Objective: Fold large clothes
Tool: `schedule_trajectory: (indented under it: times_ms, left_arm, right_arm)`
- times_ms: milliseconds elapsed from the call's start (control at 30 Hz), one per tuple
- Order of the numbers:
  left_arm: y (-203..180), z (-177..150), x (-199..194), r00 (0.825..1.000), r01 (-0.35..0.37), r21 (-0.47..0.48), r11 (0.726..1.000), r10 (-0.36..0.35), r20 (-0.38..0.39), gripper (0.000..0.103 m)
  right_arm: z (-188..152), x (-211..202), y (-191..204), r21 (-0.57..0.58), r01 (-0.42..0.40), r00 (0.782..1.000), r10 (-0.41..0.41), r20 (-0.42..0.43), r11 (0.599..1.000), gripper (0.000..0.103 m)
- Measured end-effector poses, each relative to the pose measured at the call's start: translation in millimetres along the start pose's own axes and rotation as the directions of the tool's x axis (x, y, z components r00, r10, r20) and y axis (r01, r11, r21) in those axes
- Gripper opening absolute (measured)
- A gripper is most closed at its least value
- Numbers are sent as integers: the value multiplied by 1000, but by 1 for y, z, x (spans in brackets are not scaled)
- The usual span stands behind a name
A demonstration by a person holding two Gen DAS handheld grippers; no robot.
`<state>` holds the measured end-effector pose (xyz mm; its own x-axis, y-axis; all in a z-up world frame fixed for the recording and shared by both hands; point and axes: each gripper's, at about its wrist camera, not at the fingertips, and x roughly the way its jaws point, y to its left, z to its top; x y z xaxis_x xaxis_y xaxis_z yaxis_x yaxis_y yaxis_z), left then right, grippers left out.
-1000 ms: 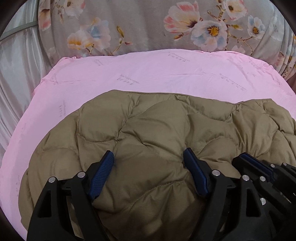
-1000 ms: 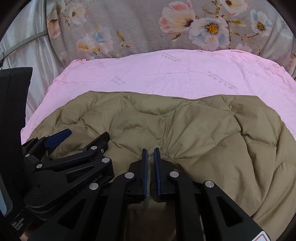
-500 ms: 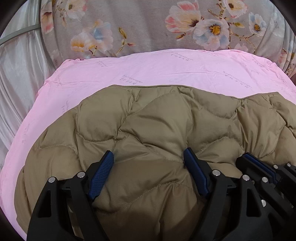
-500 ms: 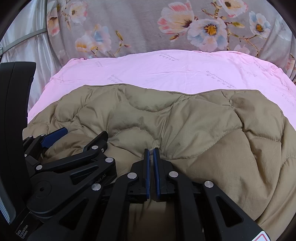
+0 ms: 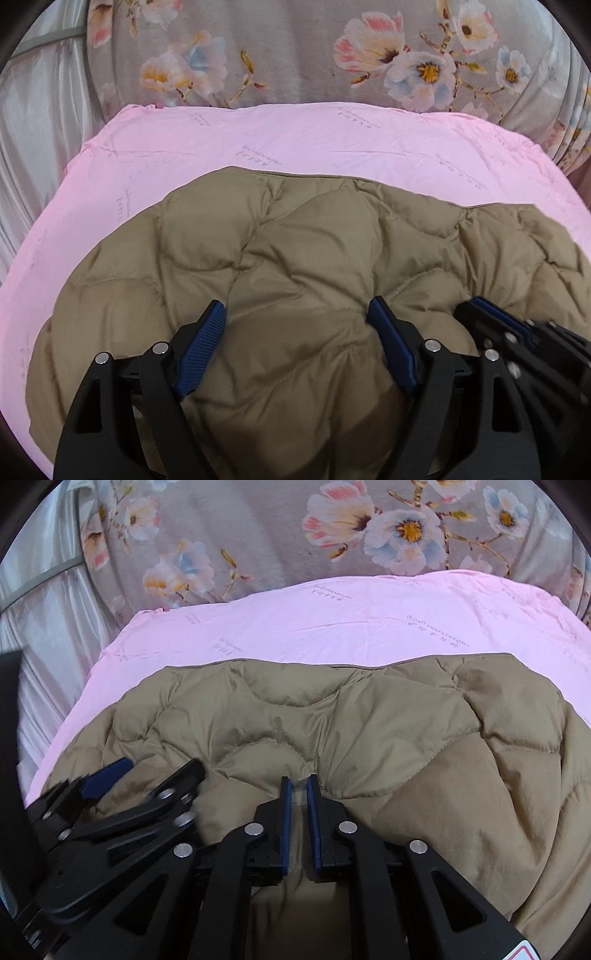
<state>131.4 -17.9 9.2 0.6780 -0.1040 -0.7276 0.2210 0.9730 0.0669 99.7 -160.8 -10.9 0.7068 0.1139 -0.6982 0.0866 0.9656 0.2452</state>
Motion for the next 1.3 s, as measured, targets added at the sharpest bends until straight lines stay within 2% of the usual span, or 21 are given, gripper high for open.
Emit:
schedule_trajectory:
  times_ms: [100, 167, 200, 333, 433, 533, 633, 733, 767, 800, 900, 967, 1033, 1100, 1200, 1300]
  left_arm:
    - [20, -6, -27, 999, 35, -53, 998, -35, 1, 78]
    - [38, -12, -47, 1000, 29, -81, 996, -28, 8, 81]
    - [48, -15, -56, 1000, 19, -93, 995, -19, 10, 85]
    - [105, -35, -83, 1000, 6, -169, 986, -11, -23, 86]
    - [139, -53, -97, 998, -34, -248, 968, 22, -51, 86]
    - [160, -66, -103, 998, -25, -306, 952, 6, -65, 88]
    - [168, -76, -85, 991, 23, -373, 928, -71, -115, 88]
    - [164, -84, -63, 977, 91, -446, 890, -166, -132, 90]
    - [161, -83, -60, 978, 89, -448, 890, -165, -132, 96]
    - [156, -81, -59, 980, 87, -437, 895, -157, -126, 98]
    - [144, -73, -51, 981, 86, -418, 904, -151, -125, 98]
    - [139, -68, -47, 977, 113, -419, 901, -177, -119, 98]
    - [138, -65, -46, 976, 118, -436, 892, -185, -115, 87]
    - [138, -58, -52, 977, 129, -435, 891, -189, -97, 58]
    - [133, -43, -73, 983, 140, -381, 914, -173, -54, 29]
    - [122, -22, -104, 981, 191, -311, 931, -196, 16, 23]
  right_arm:
    - [0, -5, 12, -50, 63, 998, -64, -2, 997, 13]
    - [-2, -14, 20, -70, 93, 996, -92, 13, 993, 15]
    - [-4, -19, 26, -85, 91, 996, -89, 24, 992, 15]
    - [-15, -29, 43, -153, 114, 993, -110, 37, 982, 15]
    - [-25, -34, 46, -143, 119, 993, -114, 43, 983, 15]
    - [-32, -38, 49, -145, 113, 993, -108, 44, 983, 15]
    - [-38, -34, 49, -154, 122, 992, -116, 47, 981, 14]
    - [-44, -31, 49, -159, 123, 992, -116, 56, 980, 14]
    - [-45, -30, 49, -161, 123, 992, -115, 56, 979, 14]
    - [-46, -29, 47, -163, 122, 992, -113, 59, 979, 14]
    - [-49, -27, 46, -161, 120, 992, -111, 63, 980, 14]
    - [-48, -25, 45, -155, 112, 993, -104, 60, 982, 14]
    - [-48, -25, 43, -140, 96, 994, -89, 57, 985, 14]
    - [-47, -24, 40, -127, 82, 996, -76, 52, 988, 14]
    - [-45, -24, 38, -121, 75, 996, -70, 50, 990, 14]
    - [-44, -34, 36, -90, 59, 998, -56, 36, 994, 14]
